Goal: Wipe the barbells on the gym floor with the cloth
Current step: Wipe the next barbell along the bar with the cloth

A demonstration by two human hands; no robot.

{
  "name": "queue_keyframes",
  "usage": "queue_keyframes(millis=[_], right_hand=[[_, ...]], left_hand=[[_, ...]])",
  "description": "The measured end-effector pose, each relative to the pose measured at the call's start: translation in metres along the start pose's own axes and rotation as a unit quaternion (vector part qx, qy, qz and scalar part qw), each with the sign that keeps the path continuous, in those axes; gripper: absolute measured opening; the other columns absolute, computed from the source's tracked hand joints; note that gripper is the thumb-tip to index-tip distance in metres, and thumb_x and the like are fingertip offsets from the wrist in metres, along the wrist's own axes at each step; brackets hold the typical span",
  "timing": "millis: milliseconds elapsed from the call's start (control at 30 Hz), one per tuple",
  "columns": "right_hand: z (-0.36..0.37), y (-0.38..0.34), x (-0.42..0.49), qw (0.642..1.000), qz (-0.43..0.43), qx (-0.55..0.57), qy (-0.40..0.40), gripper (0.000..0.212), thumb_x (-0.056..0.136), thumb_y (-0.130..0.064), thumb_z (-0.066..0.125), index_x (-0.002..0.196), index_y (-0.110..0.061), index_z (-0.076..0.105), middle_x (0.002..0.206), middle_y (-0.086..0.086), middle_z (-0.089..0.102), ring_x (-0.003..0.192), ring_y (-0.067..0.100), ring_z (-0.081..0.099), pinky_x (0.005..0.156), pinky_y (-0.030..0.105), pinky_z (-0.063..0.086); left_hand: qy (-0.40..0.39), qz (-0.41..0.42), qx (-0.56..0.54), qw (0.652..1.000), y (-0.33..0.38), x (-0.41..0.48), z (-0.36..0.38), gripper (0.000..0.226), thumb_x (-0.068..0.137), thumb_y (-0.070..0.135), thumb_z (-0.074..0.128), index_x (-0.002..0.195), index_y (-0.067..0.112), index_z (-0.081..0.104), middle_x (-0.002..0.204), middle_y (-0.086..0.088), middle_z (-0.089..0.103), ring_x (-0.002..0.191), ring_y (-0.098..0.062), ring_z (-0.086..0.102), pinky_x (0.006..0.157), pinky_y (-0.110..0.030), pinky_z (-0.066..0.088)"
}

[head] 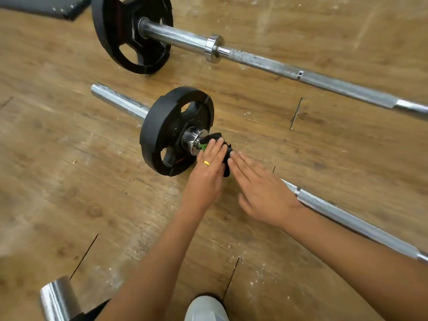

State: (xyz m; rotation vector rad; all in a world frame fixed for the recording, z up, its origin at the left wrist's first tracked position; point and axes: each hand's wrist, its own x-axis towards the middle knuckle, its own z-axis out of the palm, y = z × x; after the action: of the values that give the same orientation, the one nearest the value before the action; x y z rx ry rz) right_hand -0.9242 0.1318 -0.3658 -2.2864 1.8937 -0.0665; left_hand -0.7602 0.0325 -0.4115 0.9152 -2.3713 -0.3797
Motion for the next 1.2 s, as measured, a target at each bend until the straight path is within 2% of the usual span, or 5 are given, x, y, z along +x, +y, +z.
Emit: queue_keyframes(millis=[333,567,700,933,1200], right_hand=[[-0.004,-0.003,0.009,0.999,0.031,0.03,-0.001,0.079,0.081,-0.026,0.056,0.152,0.001,0.035,0.159,0.019,0.033,0.147,0.029,0.034,0.119,0.036,0.016],[-0.001,-0.004,0.007,0.999,0.028,0.038,0.004,0.081,0.085,-0.028,0.049,0.157,-0.003,0.024,0.165,0.013,0.019,0.153,0.023,0.018,0.122,0.036,0.015],[0.006,0.0,0.006,1.0,0.011,0.021,0.009,0.084,0.083,-0.028,0.051,0.158,-0.003,0.022,0.166,0.013,0.017,0.154,0.025,0.016,0.122,0.04,0.023],[-0.001,0.036,0.004,0.996,-0.081,-0.007,-0.047,0.087,0.089,-0.026,0.047,0.161,-0.01,0.0,0.169,0.009,-0.004,0.155,0.019,-0.008,0.122,0.032,0.004],[-0.002,0.029,0.001,0.998,-0.05,-0.024,-0.017,0.084,0.088,-0.03,0.044,0.16,-0.006,0.009,0.168,0.011,0.007,0.155,0.022,0.003,0.124,0.029,0.001]], left_hand=[[-0.134,0.082,0.117,0.981,-0.018,0.034,-0.031,0.074,0.084,-0.016,0.06,0.152,-0.001,0.036,0.16,-0.017,0.034,0.15,-0.029,0.028,0.121,-0.05,0.027],[-0.061,0.077,0.097,0.99,-0.018,0.036,-0.037,0.079,0.078,-0.023,0.056,0.151,0.005,0.041,0.159,-0.017,0.036,0.151,-0.031,0.026,0.123,-0.036,0.007],[-0.113,0.099,0.09,0.985,-0.02,0.029,-0.026,0.074,0.076,-0.02,0.061,0.146,0.001,0.048,0.155,-0.018,0.042,0.149,-0.032,0.03,0.12,-0.049,0.015],[-0.134,0.058,0.065,0.987,-0.017,0.027,-0.024,0.083,0.075,-0.025,0.06,0.15,0.003,0.04,0.16,-0.015,0.034,0.152,-0.024,0.017,0.121,-0.046,0.006],[-0.115,0.067,0.094,0.987,-0.016,0.023,-0.03,0.081,0.081,-0.023,0.057,0.154,0.006,0.036,0.163,-0.014,0.029,0.153,-0.027,0.021,0.123,-0.044,0.018]])
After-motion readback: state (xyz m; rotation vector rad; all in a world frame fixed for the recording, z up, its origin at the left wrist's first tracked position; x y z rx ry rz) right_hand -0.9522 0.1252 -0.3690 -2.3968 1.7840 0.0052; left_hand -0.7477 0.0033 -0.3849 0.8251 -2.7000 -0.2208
